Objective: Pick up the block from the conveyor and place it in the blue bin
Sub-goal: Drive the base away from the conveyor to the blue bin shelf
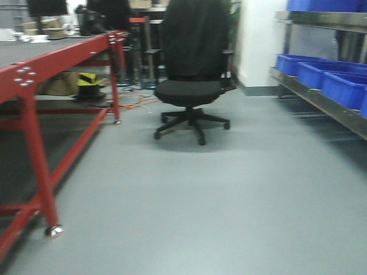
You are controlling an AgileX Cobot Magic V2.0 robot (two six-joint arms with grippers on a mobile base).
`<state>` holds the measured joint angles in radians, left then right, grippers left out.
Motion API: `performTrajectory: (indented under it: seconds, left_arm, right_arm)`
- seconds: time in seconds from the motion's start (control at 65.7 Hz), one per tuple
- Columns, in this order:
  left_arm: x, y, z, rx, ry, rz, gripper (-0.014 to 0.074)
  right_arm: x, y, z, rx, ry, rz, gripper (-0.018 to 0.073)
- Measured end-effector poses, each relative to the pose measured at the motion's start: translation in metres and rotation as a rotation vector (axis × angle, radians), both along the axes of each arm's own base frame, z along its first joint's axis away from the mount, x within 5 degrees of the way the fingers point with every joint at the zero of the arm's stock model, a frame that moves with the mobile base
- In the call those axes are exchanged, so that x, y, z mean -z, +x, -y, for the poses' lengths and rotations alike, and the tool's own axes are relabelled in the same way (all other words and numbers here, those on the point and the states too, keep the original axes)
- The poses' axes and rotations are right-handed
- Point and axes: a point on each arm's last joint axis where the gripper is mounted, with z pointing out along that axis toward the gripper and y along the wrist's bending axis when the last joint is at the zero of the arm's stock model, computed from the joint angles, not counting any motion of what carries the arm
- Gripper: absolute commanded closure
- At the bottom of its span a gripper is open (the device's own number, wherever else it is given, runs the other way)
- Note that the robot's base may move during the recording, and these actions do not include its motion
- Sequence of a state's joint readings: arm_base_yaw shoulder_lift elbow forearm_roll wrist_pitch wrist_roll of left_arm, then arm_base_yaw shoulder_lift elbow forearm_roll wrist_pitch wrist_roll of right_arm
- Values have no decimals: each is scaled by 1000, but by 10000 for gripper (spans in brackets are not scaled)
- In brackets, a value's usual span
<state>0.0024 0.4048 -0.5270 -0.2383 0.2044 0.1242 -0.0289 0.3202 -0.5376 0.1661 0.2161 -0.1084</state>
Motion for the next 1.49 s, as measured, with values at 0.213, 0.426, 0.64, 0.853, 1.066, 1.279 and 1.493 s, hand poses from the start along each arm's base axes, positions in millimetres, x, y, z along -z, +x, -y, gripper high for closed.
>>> performTrajectory:
  seconds: [0.213,0.426,0.64,0.853,1.066,1.279,1.493]
  left_arm:
    - [0,0,0,0,0,0,707]
    - [0,0,0,0,0,0,707]
    - [0,0,0,0,0,0,707]
    - [0,0,0,0,-2,0,707]
    - [0,0,0,0,-2,0,707]
    - [0,0,0,0,-2,0,707]
    - [0,0,0,0,-2,0,707]
  right_arm:
    - [0,0,0,0,0,1,721]
    - [0,0,0,0,0,1,721]
    - [0,0,0,0,0,1,721]
    - [0,0,0,0,0,1,721]
    - [0,0,0,0,0,1,721]
    - [0,0,0,0,0,1,721]
    - [0,0,0,0,0,1,721]
